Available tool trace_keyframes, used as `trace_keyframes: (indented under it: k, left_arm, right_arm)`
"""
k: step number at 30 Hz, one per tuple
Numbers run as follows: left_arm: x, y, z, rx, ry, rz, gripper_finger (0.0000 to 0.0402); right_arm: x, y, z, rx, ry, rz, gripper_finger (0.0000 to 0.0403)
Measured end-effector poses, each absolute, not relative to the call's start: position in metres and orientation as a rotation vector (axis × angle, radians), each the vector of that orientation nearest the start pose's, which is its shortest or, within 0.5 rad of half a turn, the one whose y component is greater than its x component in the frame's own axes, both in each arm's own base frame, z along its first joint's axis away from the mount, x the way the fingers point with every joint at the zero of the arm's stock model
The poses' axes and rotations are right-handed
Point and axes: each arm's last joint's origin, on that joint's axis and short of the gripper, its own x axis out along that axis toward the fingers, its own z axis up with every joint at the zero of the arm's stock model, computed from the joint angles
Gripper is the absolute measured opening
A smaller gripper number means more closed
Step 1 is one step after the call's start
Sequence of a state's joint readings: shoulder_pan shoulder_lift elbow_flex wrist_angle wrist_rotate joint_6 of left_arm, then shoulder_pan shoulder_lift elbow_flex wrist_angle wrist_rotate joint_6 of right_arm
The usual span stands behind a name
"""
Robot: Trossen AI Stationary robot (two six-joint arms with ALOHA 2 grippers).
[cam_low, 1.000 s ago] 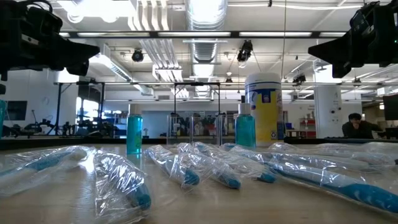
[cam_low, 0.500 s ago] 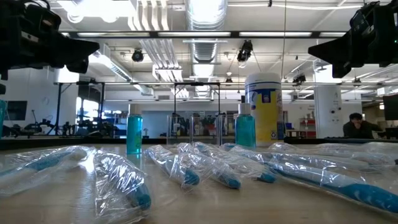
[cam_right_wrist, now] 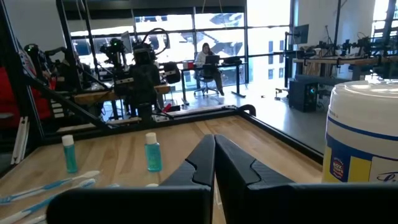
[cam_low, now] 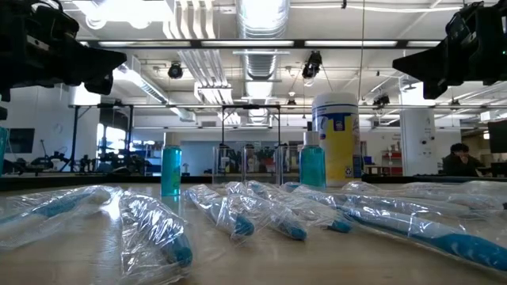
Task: Pick & Place toothbrushing station
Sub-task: Put the blue mouthwash bottle into the transparent organizer
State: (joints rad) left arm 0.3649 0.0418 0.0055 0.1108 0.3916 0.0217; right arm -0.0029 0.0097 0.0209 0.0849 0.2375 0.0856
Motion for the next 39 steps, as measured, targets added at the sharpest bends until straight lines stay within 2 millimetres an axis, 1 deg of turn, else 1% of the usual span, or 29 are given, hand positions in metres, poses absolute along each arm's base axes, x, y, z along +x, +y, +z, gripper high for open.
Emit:
trace_keyframes:
  k: [5, 7, 10, 11, 16, 18, 20, 23, 25, 29, 34, 39]
  left_arm:
    - [0.095, 0.024, 0.173, -0.067, -0.069, -0.030, 0.0007]
    - [0.095, 0.024, 0.173, -0.075, -0.069, -0.030, 0.0007]
    - [0.095, 0.024, 0.173, -0.099, -0.069, -0.031, 0.0007]
    - [0.095, 0.024, 0.173, -0.116, -0.069, -0.031, 0.0007]
    - [0.095, 0.024, 0.173, -0.172, -0.069, -0.035, 0.0007]
    - [0.095, 0.024, 0.174, -0.224, -0.081, -0.039, 0.0007]
    - [0.095, 0.024, 0.177, -0.272, -0.106, -0.046, 0.0007]
    - [0.094, 0.024, 0.180, -0.257, -0.109, -0.047, 0.0005]
    - [0.093, 0.024, 0.187, -0.245, -0.124, -0.036, 0.0003]
    - [0.090, 0.024, 0.208, -0.234, -0.147, 0.025, 0.0002]
    - [0.087, 0.024, 0.226, -0.219, -0.096, 0.045, 0.0004]
    - [0.088, 0.025, 0.240, -0.202, -0.042, 0.075, 0.0002]
  right_arm:
    - [0.096, -0.007, 0.178, 0.097, -0.106, -0.236, 0.0008]
    - [0.096, -0.007, 0.178, 0.100, -0.106, -0.236, 0.0008]
    - [0.096, -0.007, 0.179, 0.166, -0.123, -0.232, 0.0008]
    - [0.096, -0.007, 0.180, 0.163, -0.130, -0.232, 0.0008]
    - [0.096, -0.007, 0.180, 0.000, -0.109, -0.242, 0.0008]
    - [0.096, -0.007, 0.180, -0.056, -0.107, -0.245, 0.0008]
    - [0.096, -0.007, 0.180, -0.081, -0.106, -0.246, 0.0008]
    - [0.096, -0.007, 0.180, -0.097, -0.099, -0.247, 0.0008]
    - [0.096, -0.007, 0.179, -0.109, -0.092, -0.247, 0.0008]
    - [0.097, -0.007, 0.179, -0.144, -0.082, -0.248, 0.0008]
    - [0.097, -0.007, 0.179, -0.145, -0.086, -0.248, 0.0008]
    - [0.097, -0.007, 0.180, -0.151, -0.096, -0.249, 0.0008]
